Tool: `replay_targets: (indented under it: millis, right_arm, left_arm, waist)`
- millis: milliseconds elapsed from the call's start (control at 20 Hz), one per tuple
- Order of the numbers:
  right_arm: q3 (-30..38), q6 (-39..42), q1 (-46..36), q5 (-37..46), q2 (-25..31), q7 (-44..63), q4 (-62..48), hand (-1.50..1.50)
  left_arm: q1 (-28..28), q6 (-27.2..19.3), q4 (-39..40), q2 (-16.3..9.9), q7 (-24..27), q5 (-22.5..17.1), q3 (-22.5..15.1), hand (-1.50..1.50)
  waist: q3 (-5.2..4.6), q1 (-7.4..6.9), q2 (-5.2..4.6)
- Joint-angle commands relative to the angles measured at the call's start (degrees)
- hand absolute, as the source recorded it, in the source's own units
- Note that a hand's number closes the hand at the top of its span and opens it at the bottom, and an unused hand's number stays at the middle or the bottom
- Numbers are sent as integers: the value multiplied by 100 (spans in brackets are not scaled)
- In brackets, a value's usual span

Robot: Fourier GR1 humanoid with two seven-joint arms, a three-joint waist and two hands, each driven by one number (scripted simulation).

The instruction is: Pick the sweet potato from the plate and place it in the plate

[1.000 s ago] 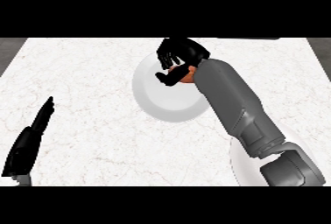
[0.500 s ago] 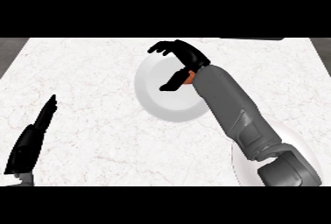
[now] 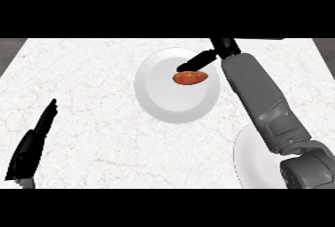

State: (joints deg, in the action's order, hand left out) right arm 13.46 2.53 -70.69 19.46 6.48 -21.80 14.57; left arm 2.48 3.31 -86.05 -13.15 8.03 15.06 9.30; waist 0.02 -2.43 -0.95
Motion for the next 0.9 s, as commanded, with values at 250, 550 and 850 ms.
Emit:
replay_targets:
  millis: [250, 550, 850]
  right_arm:
    - [879, 1352, 336, -817, 1231, -796, -287, -150]
    - [770, 1956, 710, -639, 1930, -1580, -312, -150]
    - [844, 2183, 600, -635, 2350, -1582, -509, -150]
  left_arm:
    - [-92, -19, 34, 113, 14, 72, -132, 0]
    - [-290, 150, 91, -101, 73, -59, 26, 0]
    - [-248, 84, -39, 68, 16, 46, -168, 0]
  waist:
    - [12, -141, -111]
    - [18, -202, -137]
    - [27, -363, -181]
